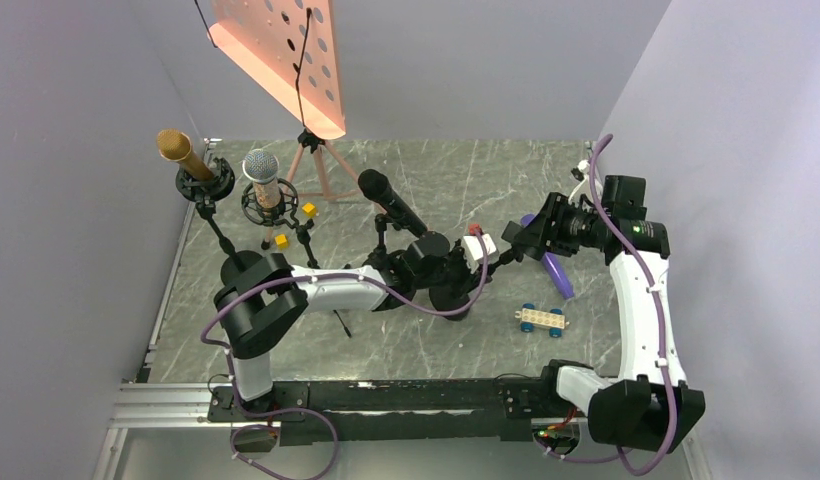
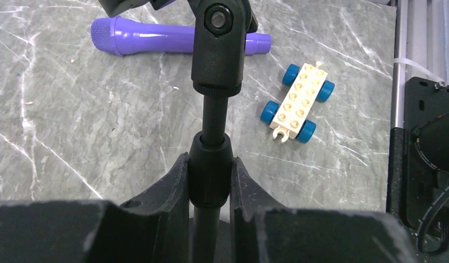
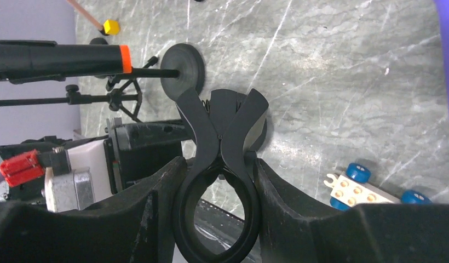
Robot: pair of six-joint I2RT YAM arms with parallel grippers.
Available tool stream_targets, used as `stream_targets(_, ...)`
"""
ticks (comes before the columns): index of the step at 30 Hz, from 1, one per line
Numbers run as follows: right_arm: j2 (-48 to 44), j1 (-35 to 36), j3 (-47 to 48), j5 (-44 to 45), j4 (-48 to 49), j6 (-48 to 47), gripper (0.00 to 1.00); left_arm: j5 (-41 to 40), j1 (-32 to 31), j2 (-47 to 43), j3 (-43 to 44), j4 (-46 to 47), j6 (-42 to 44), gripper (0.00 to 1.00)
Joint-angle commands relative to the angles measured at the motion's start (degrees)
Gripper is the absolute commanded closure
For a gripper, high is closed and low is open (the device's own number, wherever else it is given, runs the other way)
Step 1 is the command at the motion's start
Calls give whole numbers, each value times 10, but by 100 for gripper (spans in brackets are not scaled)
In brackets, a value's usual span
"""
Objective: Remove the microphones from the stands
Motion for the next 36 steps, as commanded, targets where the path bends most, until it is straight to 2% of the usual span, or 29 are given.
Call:
stream_targets(1,-24,3,43,74,-40,21,100,-15,25,-18,25,32,-10,56)
stream_targets(3,-19,4,73,87,-29,-4,100,28,27,-33,17,25,8,44)
stream_targets(7,7,8,136,107,-21,-43,100,103,36,-71,5,-4,27,30)
stream_targets(10,18,21,154,124,-11,-67,100,152,44,-109,-6,-27,46,29)
stream_targets(14,31,75,171,162,0,-92,100,223,50,-161,-9,-88,93,30)
stream_targets(19,46,174,184,246,-1,-168,100,251,61,-205,20,-172,158,32)
stream_targets(22,74,204,221,306,-24,-199,100,272,67,-230,40,-203,174,33)
stream_targets(27,122,243,257,366,-57,-225,100,272,66,-262,69,-226,186,35)
stream_targets(31,146,256,237,379,-55,-211,100,262,61,-294,92,-242,192,35)
stream_targets(36,182,256,195,384,-3,-170,100,238,51,-340,123,-298,236,35)
